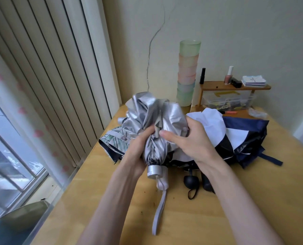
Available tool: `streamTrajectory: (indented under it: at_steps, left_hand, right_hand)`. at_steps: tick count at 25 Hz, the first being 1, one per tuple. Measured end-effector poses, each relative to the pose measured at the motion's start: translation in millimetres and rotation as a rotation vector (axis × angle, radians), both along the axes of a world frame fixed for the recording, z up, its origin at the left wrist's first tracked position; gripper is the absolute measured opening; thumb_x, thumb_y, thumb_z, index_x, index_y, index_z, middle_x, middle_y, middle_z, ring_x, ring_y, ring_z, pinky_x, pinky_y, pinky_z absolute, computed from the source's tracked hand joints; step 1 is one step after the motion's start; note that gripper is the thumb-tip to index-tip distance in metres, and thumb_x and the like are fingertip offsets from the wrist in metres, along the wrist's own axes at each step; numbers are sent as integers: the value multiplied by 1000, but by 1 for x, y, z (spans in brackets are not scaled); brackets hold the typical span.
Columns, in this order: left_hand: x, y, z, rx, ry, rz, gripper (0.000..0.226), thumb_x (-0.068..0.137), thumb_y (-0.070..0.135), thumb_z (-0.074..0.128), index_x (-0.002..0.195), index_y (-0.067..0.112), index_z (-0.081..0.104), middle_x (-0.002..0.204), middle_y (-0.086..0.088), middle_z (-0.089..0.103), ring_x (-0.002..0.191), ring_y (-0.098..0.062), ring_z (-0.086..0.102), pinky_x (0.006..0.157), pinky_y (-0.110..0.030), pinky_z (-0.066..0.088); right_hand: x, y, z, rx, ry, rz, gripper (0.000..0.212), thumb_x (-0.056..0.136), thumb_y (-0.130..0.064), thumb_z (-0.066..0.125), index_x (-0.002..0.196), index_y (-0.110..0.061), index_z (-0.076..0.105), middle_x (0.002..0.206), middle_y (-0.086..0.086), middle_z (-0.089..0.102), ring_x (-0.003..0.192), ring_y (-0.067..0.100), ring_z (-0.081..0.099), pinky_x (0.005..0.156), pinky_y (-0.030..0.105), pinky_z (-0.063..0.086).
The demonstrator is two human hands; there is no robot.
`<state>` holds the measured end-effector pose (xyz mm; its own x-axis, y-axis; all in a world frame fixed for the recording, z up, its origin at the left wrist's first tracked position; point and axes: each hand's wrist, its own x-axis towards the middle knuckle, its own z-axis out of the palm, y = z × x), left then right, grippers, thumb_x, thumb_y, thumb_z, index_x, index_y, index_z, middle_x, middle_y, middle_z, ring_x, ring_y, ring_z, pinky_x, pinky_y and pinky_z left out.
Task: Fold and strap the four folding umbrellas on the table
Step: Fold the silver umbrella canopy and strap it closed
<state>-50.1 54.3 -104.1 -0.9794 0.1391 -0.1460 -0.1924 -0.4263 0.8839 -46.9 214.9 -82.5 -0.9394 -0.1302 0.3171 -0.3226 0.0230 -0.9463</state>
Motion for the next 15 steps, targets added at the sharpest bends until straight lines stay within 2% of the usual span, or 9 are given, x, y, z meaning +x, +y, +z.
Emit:
streamTrajectory:
  at_steps: [3,5,7,9,10,13,15]
  left_hand:
    - [-3,-10,-2,2,16,110,31,98,16,66,126,3,72,124,-24,73,110,-40,72,89,-48,61]
    - [-4,-13,0,-27,51,177,25,97,10,66,121,3,73,120,-25,74,105,-39,74,86,-51,61]
    - [-3,-13,4,-59,77,220,18,99,7,64,114,3,74,115,-24,75,102,-37,74,93,-55,59]
    - [2,-12,10,-116,109,213,15,102,9,63,112,7,74,112,-16,79,103,-33,76,96,-52,60]
    - [6,-10,13,-150,129,186,17,103,11,62,116,9,73,113,-14,79,105,-31,76,94,-49,61]
    - [11,-1,18,-216,128,80,17,105,15,60,118,13,71,112,-9,80,99,-22,78,81,-36,65]
    - [15,0,25,-271,138,38,16,104,19,62,117,18,72,107,-2,81,98,-17,78,79,-31,64]
  right_hand:
    - [1,13,3,-60,-58,117,34,87,-9,85,117,-8,70,115,20,75,112,33,73,99,43,60]
    - [3,17,5,-103,-113,162,46,86,-12,85,128,-11,66,121,14,75,118,28,72,102,39,57]
    - [4,16,7,-120,-203,146,60,81,-33,88,134,-15,65,126,7,76,120,20,71,103,36,54]
    - [5,11,8,-41,-259,97,72,70,-61,89,126,-20,70,125,7,76,120,19,71,109,39,51]
    - [7,6,8,-12,-269,85,71,69,-65,87,121,-20,73,120,5,78,117,18,72,111,42,51]
    - [12,-9,9,-70,-249,44,41,82,-43,85,115,-20,75,107,-2,82,105,13,77,101,39,59]
    - [15,-12,10,-155,-231,20,37,82,-34,86,115,-23,74,106,-5,82,102,10,77,90,32,61]
